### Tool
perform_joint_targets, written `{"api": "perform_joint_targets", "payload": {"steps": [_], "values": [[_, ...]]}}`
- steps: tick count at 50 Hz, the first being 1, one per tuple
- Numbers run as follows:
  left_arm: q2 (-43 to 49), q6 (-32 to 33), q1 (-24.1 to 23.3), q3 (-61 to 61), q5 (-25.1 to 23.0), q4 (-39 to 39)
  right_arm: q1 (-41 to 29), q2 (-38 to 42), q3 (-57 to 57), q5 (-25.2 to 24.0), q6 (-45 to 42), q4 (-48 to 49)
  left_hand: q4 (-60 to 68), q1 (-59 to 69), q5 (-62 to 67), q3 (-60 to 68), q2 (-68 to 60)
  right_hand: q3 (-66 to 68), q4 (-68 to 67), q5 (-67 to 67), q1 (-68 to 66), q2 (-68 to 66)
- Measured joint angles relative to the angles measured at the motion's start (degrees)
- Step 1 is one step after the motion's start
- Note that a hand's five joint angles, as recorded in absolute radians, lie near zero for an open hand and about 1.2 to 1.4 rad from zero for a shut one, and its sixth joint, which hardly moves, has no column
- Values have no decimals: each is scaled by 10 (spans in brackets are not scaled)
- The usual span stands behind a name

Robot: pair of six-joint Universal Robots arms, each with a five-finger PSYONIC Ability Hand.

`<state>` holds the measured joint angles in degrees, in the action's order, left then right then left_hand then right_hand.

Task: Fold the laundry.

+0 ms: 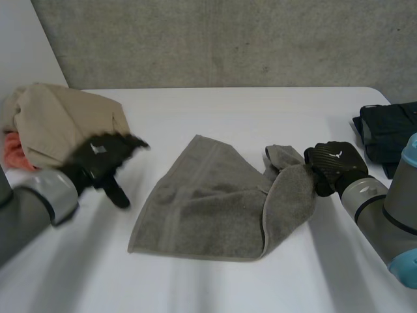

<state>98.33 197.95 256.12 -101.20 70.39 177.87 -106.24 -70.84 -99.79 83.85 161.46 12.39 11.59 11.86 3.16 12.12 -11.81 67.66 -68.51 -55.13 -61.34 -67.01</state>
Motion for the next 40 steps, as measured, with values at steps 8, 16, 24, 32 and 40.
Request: {"api": "perform_joint_targets", "payload": {"steps": [8,16,24,32,40], "values": [[33,-18,-63,-70,18,35,0,1,-2,0,0,1,57,54,42,48,-53,0,0,0,0,0],[112,12,-92,-80,79,111,5,0,-7,-4,0,3,76,72,61,68,-72,0,0,0,0,0],[137,40,-96,-78,87,138,8,-3,-11,-8,0,3,81,72,67,72,-77,0,0,0,0,0],[152,51,-97,-81,88,166,6,-4,-14,-8,0,3,106,104,93,100,-102,0,0,0,0,0],[166,69,-102,-78,95,201,2,-4,-18,-9,0,4,178,176,123,173,-175,0,0,0,0,0]]}}
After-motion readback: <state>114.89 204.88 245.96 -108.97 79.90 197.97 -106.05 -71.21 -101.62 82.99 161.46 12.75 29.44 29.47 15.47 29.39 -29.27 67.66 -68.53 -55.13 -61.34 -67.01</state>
